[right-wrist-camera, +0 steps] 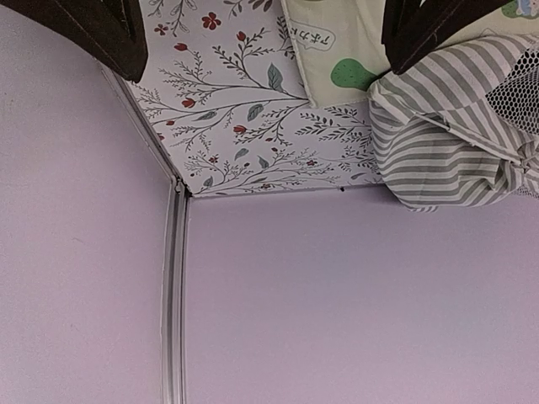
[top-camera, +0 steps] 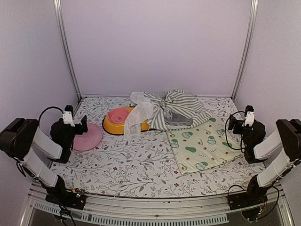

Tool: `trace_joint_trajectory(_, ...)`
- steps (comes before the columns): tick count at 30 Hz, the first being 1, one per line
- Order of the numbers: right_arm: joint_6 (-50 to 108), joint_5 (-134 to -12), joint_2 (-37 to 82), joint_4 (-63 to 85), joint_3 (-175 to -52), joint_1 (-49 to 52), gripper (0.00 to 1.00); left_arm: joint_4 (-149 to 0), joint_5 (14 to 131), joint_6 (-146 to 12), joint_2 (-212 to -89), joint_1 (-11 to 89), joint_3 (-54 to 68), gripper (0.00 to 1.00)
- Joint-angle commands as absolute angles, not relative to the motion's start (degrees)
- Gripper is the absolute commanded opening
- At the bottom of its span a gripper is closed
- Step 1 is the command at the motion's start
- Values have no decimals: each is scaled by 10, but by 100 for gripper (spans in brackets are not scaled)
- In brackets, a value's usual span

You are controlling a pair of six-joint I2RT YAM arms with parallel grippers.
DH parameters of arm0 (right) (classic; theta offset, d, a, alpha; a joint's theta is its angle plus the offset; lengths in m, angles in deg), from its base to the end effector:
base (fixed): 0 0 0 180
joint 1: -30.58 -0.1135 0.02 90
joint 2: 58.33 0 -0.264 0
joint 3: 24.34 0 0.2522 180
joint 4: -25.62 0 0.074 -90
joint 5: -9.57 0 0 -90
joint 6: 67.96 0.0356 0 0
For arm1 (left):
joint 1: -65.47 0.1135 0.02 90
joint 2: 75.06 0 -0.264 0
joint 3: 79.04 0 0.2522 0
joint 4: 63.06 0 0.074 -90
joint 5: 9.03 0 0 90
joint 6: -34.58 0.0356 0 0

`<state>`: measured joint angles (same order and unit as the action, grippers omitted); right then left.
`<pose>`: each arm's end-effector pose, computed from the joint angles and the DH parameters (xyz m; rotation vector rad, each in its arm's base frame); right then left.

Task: Set up the pet tent
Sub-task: Pick up the tent pole from the tent.

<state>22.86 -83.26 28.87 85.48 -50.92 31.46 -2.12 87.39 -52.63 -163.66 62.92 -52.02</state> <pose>0.2403 -0.0054 0.1560 0.0621 1.5830 -0.0399 0.2429 -0.0068 0.1544 -0.0139 1.5826 0.0919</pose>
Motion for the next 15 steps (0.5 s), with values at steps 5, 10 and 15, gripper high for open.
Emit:
trace_joint_trajectory(5, 227, -826, 294, 855, -519, 315, 99, -18, 868, -525, -1639, 635, -514, 99)
trace_joint_trajectory(10, 227, -826, 294, 855, -519, 315, 99, -15, 870, -526, -1639, 635, -515, 99)
trace_joint_trajectory(15, 230, -849, 268, 823, -523, 315, 99, -35, 927, -514, -1606, 614, -516, 99)
